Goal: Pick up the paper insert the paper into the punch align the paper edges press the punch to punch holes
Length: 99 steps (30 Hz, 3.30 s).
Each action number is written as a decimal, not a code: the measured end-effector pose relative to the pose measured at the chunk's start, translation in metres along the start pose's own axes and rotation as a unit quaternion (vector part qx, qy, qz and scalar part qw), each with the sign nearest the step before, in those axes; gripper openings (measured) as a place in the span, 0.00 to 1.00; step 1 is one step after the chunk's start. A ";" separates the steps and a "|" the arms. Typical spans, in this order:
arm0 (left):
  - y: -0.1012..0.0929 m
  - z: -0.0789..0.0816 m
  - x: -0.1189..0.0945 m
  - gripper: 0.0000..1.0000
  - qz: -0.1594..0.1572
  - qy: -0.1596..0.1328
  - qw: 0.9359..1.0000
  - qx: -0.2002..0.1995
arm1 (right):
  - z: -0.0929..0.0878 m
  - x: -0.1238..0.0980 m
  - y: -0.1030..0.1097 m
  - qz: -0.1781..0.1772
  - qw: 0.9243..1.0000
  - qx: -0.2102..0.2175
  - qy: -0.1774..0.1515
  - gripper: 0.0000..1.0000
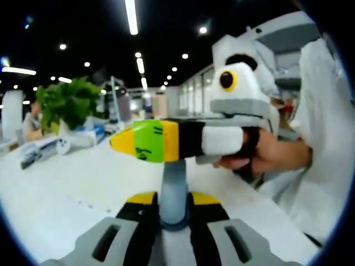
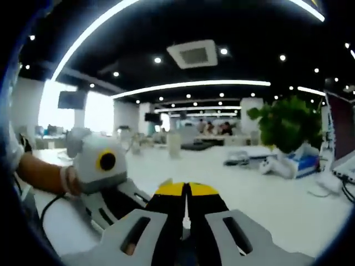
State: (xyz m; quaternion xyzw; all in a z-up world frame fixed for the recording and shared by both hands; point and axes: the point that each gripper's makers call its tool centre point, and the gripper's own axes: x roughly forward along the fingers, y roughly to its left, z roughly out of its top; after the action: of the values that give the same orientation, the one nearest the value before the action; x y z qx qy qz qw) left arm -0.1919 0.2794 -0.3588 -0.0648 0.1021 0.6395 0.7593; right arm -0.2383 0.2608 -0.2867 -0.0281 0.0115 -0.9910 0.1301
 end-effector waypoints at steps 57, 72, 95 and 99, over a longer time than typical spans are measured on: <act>0.016 0.046 -0.017 0.55 0.023 -0.095 0.994 -0.043 | 0.004 -0.068 -0.056 0.003 1.000 0.018 0.017 0.36; 0.004 0.059 -0.072 0.63 0.077 -0.108 0.990 -0.040 | -0.009 -0.079 -0.043 0.034 0.998 -0.020 0.054 0.48; -0.010 -0.018 -0.167 0.69 0.202 -0.042 0.977 -0.057 | -0.042 -0.094 -0.022 0.146 0.982 -0.052 0.112 0.54; -0.011 -0.020 -0.167 0.68 0.203 -0.042 0.976 -0.069 | -0.043 -0.095 -0.017 0.167 0.977 -0.061 0.114 0.54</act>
State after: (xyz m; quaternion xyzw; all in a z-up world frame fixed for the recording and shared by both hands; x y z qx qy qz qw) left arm -0.2096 0.1128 -0.3389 -0.0679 0.0372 0.7876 0.6113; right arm -0.1535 0.3028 -0.3338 0.0799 0.0910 -0.9493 0.2900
